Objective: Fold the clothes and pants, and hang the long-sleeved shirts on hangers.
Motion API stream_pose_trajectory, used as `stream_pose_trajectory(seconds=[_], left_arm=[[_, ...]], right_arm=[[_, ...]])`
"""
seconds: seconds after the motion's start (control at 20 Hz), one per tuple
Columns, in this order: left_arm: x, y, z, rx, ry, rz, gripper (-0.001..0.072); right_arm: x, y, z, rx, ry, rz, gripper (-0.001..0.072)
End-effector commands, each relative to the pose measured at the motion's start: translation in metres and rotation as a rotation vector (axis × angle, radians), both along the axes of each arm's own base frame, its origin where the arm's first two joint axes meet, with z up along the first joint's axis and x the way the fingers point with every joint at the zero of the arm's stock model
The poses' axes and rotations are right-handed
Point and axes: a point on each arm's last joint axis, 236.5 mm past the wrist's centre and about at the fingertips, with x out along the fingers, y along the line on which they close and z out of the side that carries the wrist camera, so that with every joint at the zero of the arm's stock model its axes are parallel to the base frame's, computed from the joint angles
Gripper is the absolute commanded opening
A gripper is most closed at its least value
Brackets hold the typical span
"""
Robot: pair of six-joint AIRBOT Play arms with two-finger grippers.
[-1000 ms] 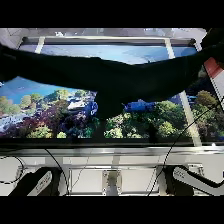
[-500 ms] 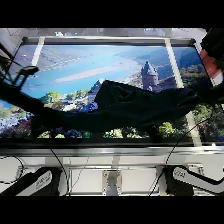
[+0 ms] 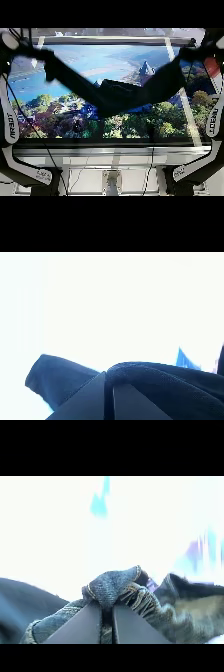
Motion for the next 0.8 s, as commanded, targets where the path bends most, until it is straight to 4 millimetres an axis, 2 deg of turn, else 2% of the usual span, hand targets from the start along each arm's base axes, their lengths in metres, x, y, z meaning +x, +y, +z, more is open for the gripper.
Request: stream_pose_trajectory(seconds=[0.0, 0.05, 0.1, 0.2, 0.25, 0.3, 0.35, 0.4, 0.45, 0.5, 0.6, 0.65, 0.7, 0.75], left_arm=[[-0.01, -0.002, 0.132, 0.133, -0.38, -0.019, 0.0026], [-0.033, 0.0, 0.152, 0.192, -0.427, -0.035, 0.0026], [-0.055, 0.007, 0.176, 0.273, -0.486, -0.03, 0.0026], [-0.113, 0.023, 0.253, 0.387, -0.672, 0.04, 0.0026], [-0.149, 0.029, 0.295, 0.424, -0.781, 0.079, 0.0026], [-0.181, 0.034, 0.324, 0.45, -0.854, 0.112, 0.0027], [-0.208, 0.043, 0.339, 0.482, -0.876, 0.147, 0.0027], [-0.225, 0.056, 0.335, 0.51, -0.832, 0.177, 0.0027], [-0.232, 0.068, 0.317, 0.523, -0.737, 0.195, 0.0027], [-0.236, 0.08, 0.284, 0.519, -0.588, 0.202, 0.0027], [-0.244, 0.098, 0.203, 0.484, -0.253, 0.196, 0.0027], [-0.246, 0.102, 0.171, 0.456, -0.137, 0.188, 0.0027], [-0.246, 0.097, 0.139, 0.421, -0.038, 0.152, 0.0027], [-0.246, 0.089, 0.101, 0.376, 0.076, 0.105, 0.0027]], right_arm=[[-0.001, -0.004, 0.099, -0.071, -0.304, -0.03, 0.0015], [-0.018, -0.013, 0.122, -0.109, -0.373, -0.049, 0.0015], [-0.035, -0.022, 0.154, -0.142, -0.461, -0.076, 0.0015], [-0.085, -0.037, 0.262, -0.261, -0.731, -0.132, 0.0015], [-0.116, -0.04, 0.307, -0.304, -0.832, -0.156, 0.0015], [-0.147, -0.042, 0.338, -0.357, -0.892, -0.174, 0.0015], [-0.169, -0.046, 0.347, -0.392, -0.892, -0.196, 0.0015], [-0.183, -0.053, 0.336, -0.418, -0.829, -0.209, 0.0015], [-0.189, -0.061, 0.312, -0.424, -0.725, -0.212, 0.0015], [-0.193, -0.072, 0.276, -0.412, -0.584, -0.212, 0.0015], [-0.205, -0.096, 0.198, -0.34, -0.289, -0.236, 0.0016], [-0.215, -0.106, 0.165, -0.302, -0.158, -0.25, 0.0016], [-0.228, -0.114, 0.137, -0.246, -0.047, -0.282, 0.0016], [-0.239, -0.117, 0.118, -0.188, 0.035, -0.312, 0.0017]])
